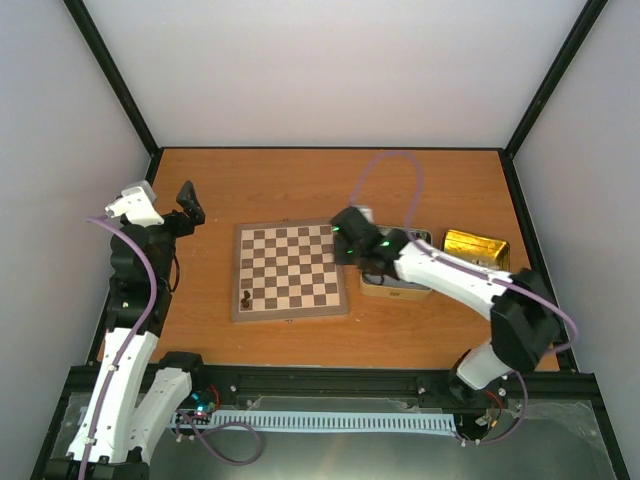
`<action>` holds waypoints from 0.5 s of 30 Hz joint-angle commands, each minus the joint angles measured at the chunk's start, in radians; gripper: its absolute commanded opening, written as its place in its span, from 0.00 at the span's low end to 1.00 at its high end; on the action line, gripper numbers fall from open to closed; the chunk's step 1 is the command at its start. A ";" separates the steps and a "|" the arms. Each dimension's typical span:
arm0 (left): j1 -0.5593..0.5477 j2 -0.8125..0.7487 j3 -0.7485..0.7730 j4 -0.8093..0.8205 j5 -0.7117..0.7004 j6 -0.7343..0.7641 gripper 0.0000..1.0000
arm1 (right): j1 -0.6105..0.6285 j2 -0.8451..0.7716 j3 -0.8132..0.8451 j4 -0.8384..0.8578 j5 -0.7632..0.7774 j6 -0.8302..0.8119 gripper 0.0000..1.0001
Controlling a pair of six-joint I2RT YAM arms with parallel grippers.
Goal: Set up the chess pieces on the board
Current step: Pick up the chess piece from the storage box.
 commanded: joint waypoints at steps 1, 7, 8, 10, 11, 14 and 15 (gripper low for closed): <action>0.009 -0.004 0.010 0.000 0.012 0.002 1.00 | -0.178 -0.116 -0.132 -0.062 0.140 0.060 0.37; 0.009 -0.002 0.009 -0.001 0.011 0.000 1.00 | -0.344 -0.186 -0.221 -0.165 0.231 0.045 0.38; 0.009 0.000 0.009 0.000 0.013 0.000 1.00 | -0.367 -0.196 -0.235 -0.170 0.242 0.044 0.38; 0.009 0.002 0.008 0.001 0.016 -0.001 1.00 | -0.411 -0.213 -0.269 -0.166 0.249 0.048 0.37; 0.009 0.003 0.008 0.001 0.016 -0.002 1.00 | -0.431 -0.217 -0.284 -0.161 0.250 0.053 0.36; 0.009 0.003 0.009 0.002 0.015 -0.001 1.00 | -0.466 -0.203 -0.314 -0.133 0.248 0.051 0.34; 0.009 0.003 0.008 0.001 0.014 -0.001 1.00 | -0.469 -0.193 -0.313 -0.127 0.253 0.049 0.33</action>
